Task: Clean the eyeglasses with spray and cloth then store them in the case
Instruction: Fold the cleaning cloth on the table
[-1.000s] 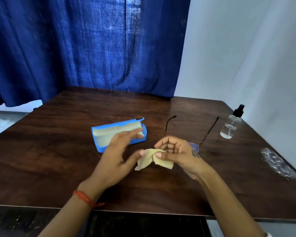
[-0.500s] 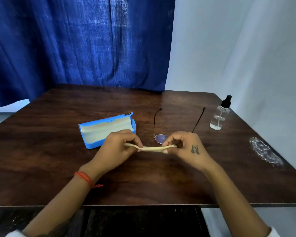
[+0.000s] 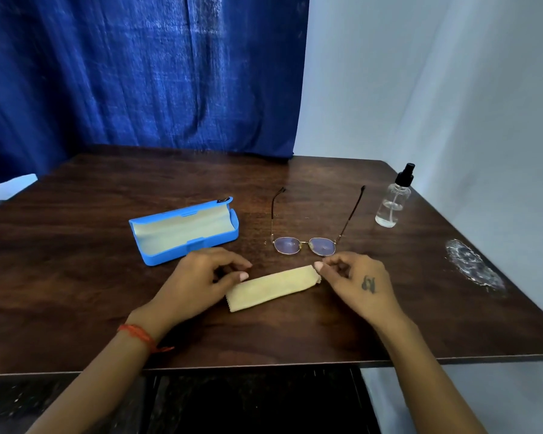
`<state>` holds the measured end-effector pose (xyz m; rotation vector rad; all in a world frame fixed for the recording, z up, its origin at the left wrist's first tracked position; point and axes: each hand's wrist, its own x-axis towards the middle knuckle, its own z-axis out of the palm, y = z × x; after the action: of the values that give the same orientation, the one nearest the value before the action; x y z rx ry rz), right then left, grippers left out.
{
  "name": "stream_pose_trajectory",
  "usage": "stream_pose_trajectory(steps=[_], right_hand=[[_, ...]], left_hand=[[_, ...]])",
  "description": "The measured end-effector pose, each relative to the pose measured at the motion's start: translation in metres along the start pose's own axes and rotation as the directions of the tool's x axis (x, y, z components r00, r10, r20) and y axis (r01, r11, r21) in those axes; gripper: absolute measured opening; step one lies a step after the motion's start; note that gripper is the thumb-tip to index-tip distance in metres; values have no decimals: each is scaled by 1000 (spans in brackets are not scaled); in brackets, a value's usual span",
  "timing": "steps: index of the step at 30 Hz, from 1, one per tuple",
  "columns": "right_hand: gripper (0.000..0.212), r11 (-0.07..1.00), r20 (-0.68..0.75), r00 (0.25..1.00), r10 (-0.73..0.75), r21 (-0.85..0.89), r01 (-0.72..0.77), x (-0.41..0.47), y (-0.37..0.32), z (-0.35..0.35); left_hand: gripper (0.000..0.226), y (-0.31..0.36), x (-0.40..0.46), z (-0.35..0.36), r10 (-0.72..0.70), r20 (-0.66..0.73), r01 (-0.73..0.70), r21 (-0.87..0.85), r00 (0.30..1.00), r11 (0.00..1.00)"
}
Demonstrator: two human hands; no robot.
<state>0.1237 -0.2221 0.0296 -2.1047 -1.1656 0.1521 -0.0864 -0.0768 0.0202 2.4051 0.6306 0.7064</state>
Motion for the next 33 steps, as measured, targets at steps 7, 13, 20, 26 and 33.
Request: stream_pose_trajectory(steps=[7, 13, 20, 26, 33], right_hand=[[17, 990, 257, 959, 121, -99, -98, 11, -21, 13], [30, 994, 237, 968, -79, 98, 58, 27, -37, 15], [22, 924, 40, 923, -383, 20, 382, 16, -47, 38], [29, 917, 147, 906, -397, 31, 397, -7, -37, 45], [13, 995, 69, 996, -55, 85, 49, 0, -36, 32]], left_hand=[[22, 8, 13, -5, -152, 305, 185, -85, 940, 979], [22, 13, 15, -12, -219, 532, 361, -179, 818, 915], [35, 13, 21, -3, -231, 294, 305, -235, 927, 923], [23, 8, 22, 3, -157, 251, 195, -137, 955, 971], [39, 7, 33, 11, -100, 295, 73, 101, 950, 992]])
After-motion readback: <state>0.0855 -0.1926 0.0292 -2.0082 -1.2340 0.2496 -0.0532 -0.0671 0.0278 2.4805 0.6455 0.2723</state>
